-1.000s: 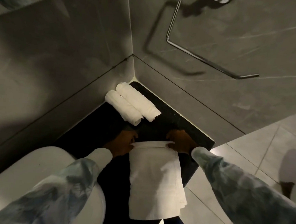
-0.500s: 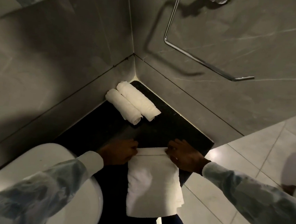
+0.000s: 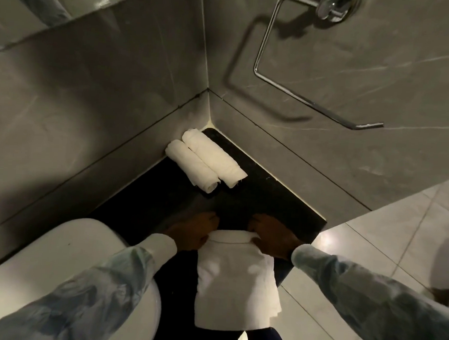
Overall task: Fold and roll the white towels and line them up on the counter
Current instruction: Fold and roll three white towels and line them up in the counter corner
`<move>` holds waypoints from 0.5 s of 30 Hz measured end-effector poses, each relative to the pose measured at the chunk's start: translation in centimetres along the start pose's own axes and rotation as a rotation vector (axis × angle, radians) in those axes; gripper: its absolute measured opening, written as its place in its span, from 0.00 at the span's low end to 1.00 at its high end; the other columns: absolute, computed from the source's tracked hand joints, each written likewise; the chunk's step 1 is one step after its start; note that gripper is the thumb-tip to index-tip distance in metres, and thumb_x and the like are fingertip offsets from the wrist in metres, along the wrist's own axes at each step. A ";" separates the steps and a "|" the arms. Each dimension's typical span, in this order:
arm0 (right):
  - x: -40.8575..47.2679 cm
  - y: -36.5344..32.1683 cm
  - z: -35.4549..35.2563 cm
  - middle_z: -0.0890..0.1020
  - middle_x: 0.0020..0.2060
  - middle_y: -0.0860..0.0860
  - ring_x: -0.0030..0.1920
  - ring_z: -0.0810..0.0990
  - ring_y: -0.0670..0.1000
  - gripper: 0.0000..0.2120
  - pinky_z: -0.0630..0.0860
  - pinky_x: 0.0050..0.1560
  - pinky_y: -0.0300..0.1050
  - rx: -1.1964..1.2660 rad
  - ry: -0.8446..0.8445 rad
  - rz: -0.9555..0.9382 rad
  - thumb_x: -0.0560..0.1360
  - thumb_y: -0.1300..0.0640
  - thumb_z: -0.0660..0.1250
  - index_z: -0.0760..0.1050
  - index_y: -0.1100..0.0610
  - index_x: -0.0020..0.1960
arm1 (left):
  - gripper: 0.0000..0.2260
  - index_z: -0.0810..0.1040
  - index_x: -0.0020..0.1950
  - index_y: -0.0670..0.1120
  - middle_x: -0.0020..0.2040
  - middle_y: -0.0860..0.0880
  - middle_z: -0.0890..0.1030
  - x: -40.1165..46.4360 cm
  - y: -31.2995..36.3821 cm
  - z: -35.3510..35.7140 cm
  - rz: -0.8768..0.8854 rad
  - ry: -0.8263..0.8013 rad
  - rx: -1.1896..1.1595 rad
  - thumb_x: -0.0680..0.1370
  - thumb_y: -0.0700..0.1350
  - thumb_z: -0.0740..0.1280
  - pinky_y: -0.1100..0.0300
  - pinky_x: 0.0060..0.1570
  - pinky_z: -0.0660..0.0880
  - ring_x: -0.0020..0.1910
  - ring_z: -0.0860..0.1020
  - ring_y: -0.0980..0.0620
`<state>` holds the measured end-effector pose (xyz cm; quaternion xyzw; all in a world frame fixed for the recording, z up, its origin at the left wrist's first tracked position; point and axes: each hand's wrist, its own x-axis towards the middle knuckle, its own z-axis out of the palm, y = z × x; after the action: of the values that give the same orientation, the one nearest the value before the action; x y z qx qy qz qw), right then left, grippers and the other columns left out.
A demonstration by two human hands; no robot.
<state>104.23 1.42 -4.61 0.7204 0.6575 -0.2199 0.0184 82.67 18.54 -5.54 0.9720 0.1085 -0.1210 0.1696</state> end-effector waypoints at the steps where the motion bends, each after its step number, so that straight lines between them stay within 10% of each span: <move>1: 0.2 0.1 0.0 0.74 0.64 0.59 0.64 0.73 0.61 0.19 0.71 0.67 0.55 -0.049 0.045 -0.020 0.75 0.57 0.67 0.73 0.59 0.64 | 0.21 0.75 0.61 0.37 0.59 0.36 0.79 0.4 0.1 0.0 0.029 0.044 0.051 0.69 0.36 0.73 0.50 0.57 0.76 0.57 0.79 0.38; 6: 1.0 1.2 0.4 0.81 0.52 0.59 0.49 0.81 0.61 0.21 0.81 0.49 0.52 -0.132 0.225 -0.079 0.63 0.63 0.78 0.79 0.60 0.54 | 0.23 0.79 0.51 0.40 0.50 0.40 0.82 1.9 1.1 -0.9 0.134 0.141 0.261 0.58 0.37 0.79 0.55 0.42 0.81 0.45 0.82 0.41; 10: -0.6 0.7 0.2 0.80 0.53 0.56 0.50 0.80 0.58 0.08 0.78 0.52 0.50 -0.070 0.204 -0.105 0.73 0.57 0.70 0.80 0.56 0.52 | 0.12 0.79 0.45 0.42 0.47 0.42 0.80 0.2 1.0 -1.4 0.192 0.144 0.186 0.64 0.39 0.77 0.59 0.38 0.77 0.42 0.80 0.45; 15: 0.7 1.0 -1.8 0.83 0.46 0.55 0.47 0.82 0.55 0.09 0.78 0.51 0.47 0.307 0.058 0.121 0.74 0.53 0.69 0.81 0.59 0.49 | 0.13 0.76 0.60 0.38 0.60 0.38 0.75 1.0 1.3 -2.8 -0.126 0.050 -0.162 0.75 0.39 0.68 0.54 0.55 0.73 0.56 0.77 0.40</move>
<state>105.80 2.56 -3.47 0.7590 0.5719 -0.2954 -0.0979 84.49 18.52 -2.84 0.9491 0.1828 -0.0978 0.2369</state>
